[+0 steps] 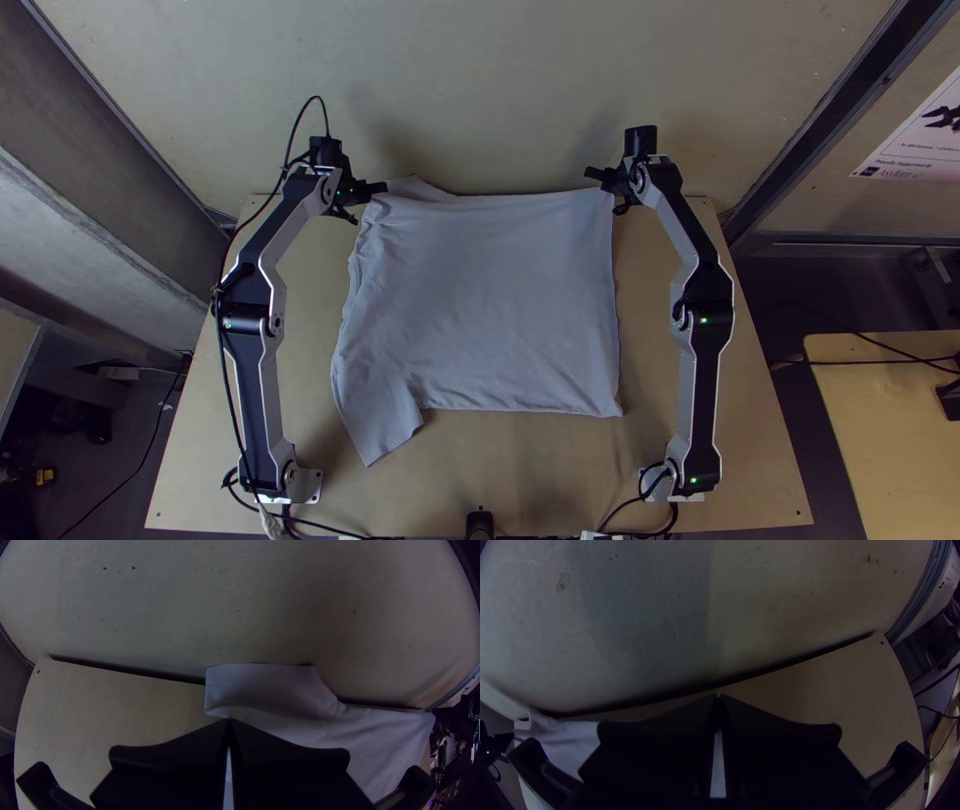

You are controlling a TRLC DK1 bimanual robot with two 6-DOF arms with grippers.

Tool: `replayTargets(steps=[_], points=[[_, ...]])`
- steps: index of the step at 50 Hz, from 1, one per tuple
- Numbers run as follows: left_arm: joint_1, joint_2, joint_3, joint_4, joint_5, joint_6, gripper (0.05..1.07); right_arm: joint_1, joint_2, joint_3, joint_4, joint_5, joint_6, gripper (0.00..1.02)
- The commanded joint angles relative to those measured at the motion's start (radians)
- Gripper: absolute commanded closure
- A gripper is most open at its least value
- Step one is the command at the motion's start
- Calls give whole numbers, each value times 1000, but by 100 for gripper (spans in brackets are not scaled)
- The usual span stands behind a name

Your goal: Fold the t-shirt

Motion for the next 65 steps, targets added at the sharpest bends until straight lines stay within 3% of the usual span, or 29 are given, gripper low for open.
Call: replayTargets(steps=[1,26,65], points=[[19,-68,-54,-7,22,-13,105,-3,-46,-40,-14,24,-21,100],[71,-246,-313,82,77,27,105,-5,-161,-218,-48,51,-25,100],[73,-576,-780,204,110,55,105,50,-499,-722,94,106,-25,100]])
